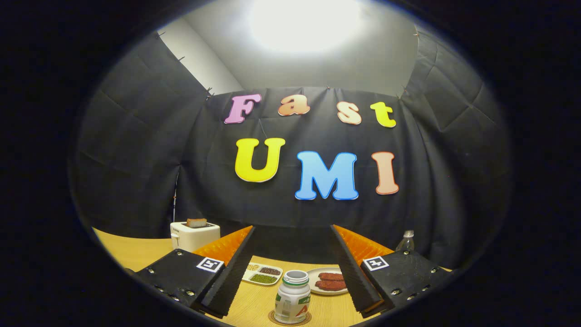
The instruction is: Take the bottle from table, then pour the juice into the cup, finally place the bottle on the coaster
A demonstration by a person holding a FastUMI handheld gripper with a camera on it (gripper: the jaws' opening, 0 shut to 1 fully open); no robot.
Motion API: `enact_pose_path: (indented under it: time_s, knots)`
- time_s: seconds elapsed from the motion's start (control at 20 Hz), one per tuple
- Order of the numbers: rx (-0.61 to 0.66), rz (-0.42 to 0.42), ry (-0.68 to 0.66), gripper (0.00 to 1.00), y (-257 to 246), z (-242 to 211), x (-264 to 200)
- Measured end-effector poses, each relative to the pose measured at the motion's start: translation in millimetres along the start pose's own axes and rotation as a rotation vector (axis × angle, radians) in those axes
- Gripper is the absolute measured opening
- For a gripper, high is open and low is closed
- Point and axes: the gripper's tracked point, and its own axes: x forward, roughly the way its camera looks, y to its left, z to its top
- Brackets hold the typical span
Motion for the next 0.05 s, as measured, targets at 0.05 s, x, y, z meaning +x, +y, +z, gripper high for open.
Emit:
enact_pose_path:
  time_s: [0.05]
  knots:
    - [0.002,0.005,-0.021,0.96,-1.3,14.6,-3.4]
